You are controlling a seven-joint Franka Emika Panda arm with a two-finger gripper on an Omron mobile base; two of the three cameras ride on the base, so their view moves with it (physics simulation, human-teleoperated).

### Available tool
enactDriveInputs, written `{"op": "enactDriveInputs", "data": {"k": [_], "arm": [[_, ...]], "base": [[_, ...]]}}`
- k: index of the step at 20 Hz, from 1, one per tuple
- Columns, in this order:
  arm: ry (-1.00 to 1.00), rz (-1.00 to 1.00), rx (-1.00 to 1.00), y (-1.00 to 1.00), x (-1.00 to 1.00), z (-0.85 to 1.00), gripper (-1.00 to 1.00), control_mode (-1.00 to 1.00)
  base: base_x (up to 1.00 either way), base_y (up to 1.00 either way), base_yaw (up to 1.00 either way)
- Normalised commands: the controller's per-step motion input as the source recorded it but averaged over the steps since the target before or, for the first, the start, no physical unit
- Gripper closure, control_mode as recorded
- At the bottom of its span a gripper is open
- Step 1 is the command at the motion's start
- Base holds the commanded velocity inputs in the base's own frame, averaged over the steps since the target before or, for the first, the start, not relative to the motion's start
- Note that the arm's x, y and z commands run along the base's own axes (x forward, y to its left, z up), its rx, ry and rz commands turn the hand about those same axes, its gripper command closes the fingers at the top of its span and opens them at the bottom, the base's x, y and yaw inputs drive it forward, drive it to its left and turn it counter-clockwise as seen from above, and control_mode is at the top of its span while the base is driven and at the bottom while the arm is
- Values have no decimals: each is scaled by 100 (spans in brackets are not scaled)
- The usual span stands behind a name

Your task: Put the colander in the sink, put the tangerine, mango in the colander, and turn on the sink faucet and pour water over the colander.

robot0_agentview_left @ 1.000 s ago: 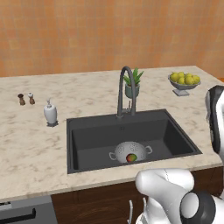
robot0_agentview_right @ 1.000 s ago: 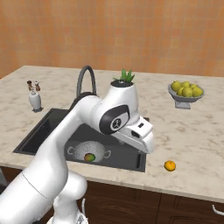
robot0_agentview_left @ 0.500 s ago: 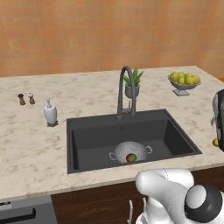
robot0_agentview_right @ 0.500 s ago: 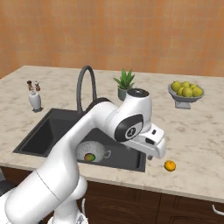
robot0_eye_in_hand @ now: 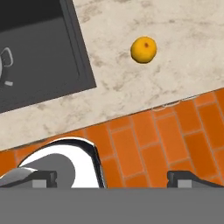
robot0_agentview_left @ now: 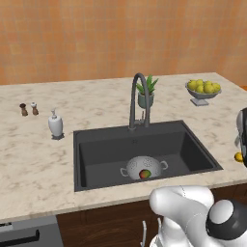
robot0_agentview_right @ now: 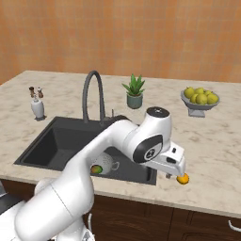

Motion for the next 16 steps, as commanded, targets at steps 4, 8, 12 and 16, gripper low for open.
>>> {"op": "enactDriveInputs", "data": {"k": [4,8,12,16], "arm": [[0,5,0,-17,32,-29,-100,-100],[0,4,0,-19,43,-32,-100,-100],[0,2,0,-29,38,-33,-100,-100],[0,0,0,-37,32,-31,-100,-100]], "base": [[0,0,0],[0,0,0],[0,0,0],[0,0,0]]}}
